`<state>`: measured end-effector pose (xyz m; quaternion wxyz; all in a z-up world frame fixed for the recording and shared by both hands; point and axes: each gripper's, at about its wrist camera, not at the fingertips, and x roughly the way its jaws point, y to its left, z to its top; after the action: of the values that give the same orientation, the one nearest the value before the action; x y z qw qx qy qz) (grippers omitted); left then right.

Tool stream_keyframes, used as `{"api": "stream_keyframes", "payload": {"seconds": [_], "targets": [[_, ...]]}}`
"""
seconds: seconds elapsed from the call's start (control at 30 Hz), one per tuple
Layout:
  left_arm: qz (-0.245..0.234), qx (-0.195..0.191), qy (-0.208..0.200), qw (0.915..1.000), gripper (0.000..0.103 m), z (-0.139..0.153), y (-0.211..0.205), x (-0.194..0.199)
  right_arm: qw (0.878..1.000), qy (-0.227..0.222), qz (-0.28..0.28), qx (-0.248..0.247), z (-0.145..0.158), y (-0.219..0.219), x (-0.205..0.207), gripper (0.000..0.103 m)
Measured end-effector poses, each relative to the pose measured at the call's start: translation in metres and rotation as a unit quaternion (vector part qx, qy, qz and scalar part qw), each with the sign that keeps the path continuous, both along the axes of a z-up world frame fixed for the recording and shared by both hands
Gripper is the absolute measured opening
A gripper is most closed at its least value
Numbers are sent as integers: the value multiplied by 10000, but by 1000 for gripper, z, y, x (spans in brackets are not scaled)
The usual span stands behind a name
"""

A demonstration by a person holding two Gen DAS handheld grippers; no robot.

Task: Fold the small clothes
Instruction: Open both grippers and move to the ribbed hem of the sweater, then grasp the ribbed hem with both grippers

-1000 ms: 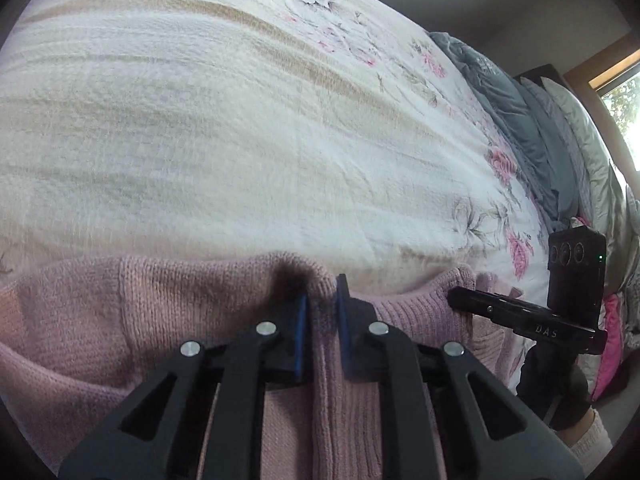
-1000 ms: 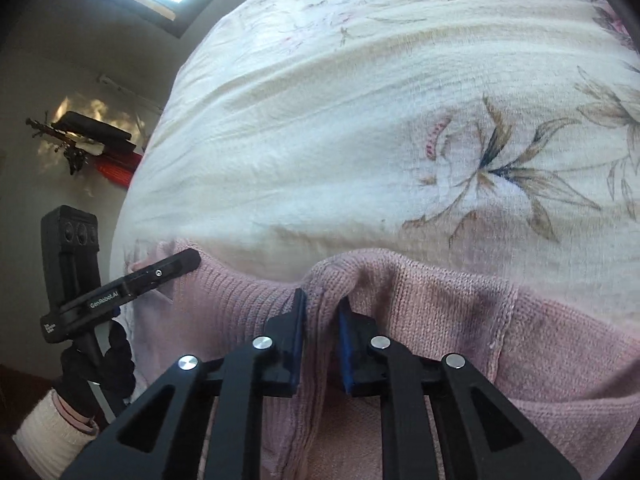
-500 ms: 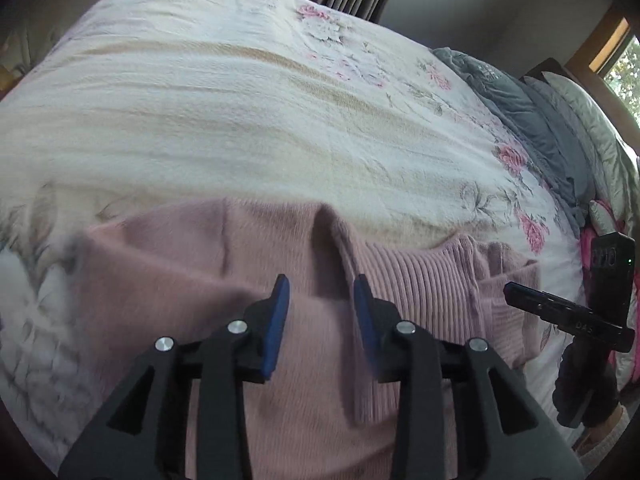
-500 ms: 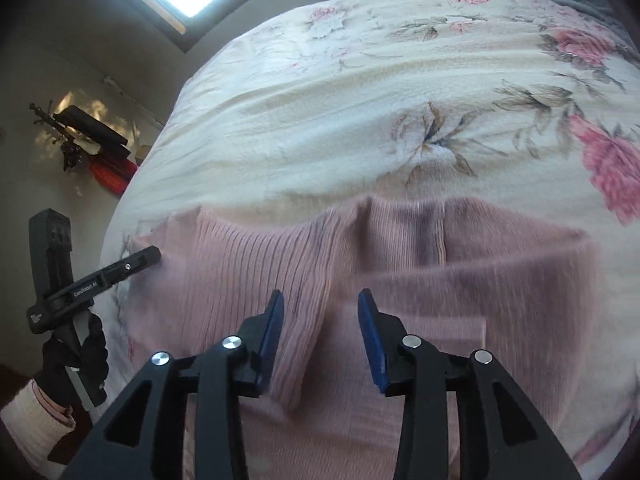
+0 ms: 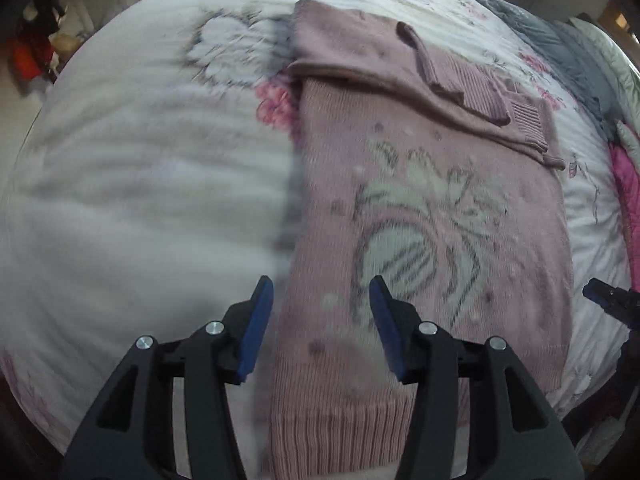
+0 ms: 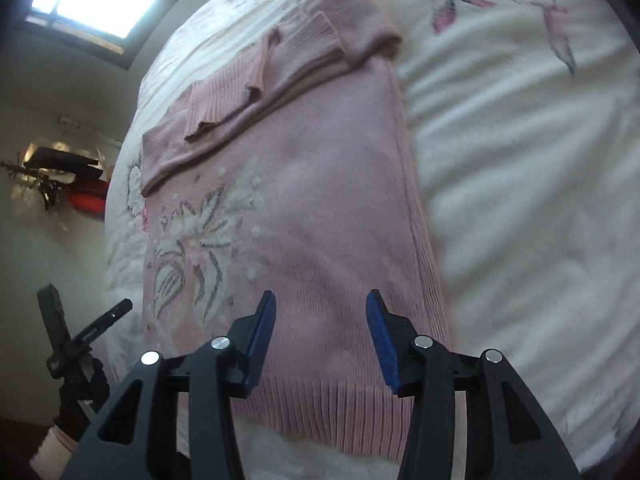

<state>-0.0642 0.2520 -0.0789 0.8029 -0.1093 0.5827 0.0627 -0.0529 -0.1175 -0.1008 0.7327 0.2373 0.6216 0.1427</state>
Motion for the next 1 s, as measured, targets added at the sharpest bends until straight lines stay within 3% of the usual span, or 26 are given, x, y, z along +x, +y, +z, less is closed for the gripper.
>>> {"api": "stream_keyframes", "payload": {"seconds": [0.07,0.2,0.4,0.8,1.0], "targets": [[137,56,114,9998,50,2,4,-27,10000,94,-15,17,3,-8,-16,48],[152,81,239,9996,50,7,9,-69,9984,170,251,-471,6,-22,-47,54],[516,-332,437,9972,52,-4,31,-106,9977,474,211,-447,-12,-44,-79,56],[664,-1044,691,9899,53,-52,29,-114,9912,1176,428,-437,-65,-25,-103,61],[548,-1406,665,9863,57,-55,24,-107,9896,1327,270,-492,-73,-19,-101,62]]}}
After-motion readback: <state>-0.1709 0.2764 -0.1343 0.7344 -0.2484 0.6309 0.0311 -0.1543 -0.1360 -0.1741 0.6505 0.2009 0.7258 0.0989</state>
